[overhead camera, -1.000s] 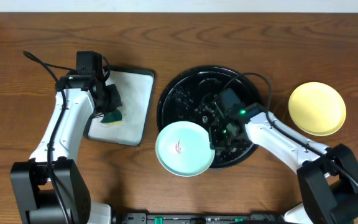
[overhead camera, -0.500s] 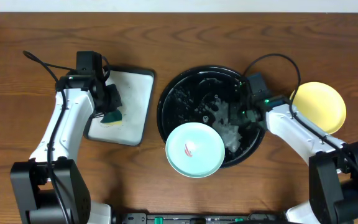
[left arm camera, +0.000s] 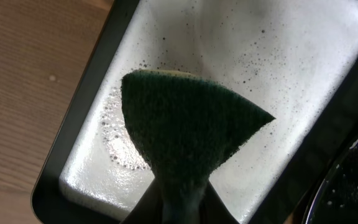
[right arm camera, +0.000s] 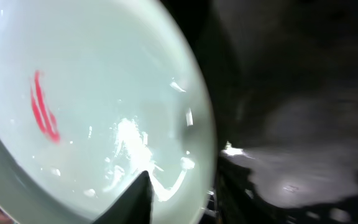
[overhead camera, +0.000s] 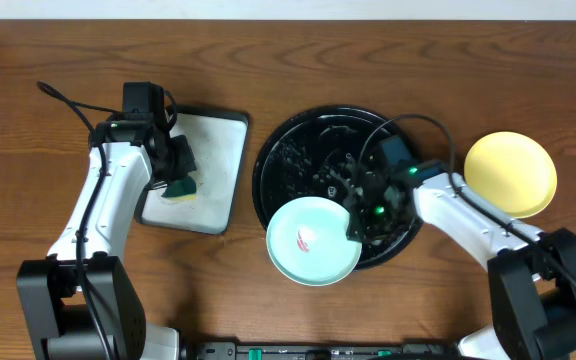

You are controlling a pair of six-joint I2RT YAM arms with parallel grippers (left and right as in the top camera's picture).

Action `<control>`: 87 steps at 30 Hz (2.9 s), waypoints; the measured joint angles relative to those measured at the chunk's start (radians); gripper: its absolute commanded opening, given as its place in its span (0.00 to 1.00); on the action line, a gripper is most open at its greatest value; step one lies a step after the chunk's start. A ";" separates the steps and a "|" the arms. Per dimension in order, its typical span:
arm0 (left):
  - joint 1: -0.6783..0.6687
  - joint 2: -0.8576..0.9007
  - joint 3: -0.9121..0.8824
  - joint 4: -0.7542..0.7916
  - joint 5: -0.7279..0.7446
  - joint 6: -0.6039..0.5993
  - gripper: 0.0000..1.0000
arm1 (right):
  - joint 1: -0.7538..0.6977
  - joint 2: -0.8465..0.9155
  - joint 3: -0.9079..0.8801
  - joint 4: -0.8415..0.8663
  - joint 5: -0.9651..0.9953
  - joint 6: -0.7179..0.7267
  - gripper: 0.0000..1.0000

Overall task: Clean dirty plates on tray and stack at the side
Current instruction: 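Grasp the red-marked plate rim with the right gripper and pull it inward, then bring the sponge in the left gripper over to the red-marked plate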

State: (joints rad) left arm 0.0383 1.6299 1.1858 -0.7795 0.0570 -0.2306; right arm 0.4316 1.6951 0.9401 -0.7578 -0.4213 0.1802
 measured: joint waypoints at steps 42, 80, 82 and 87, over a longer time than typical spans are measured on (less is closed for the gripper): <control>0.000 0.000 0.000 0.000 0.000 0.000 0.07 | -0.107 -0.007 0.055 0.228 0.437 0.227 0.35; -0.039 0.128 -0.129 0.203 0.008 0.000 0.07 | -0.154 0.107 0.074 0.272 0.327 0.047 0.01; -0.039 0.158 -0.139 0.212 0.008 0.000 0.07 | -0.154 0.107 0.073 0.273 0.328 0.047 0.01; -0.039 0.176 -0.137 0.240 0.008 0.000 0.07 | -0.154 0.107 0.073 0.272 0.328 0.047 0.01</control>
State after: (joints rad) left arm -0.0010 1.8057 1.0485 -0.5392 0.0654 -0.2310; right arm 0.2775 1.8019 1.0134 -0.4854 -0.0937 0.2272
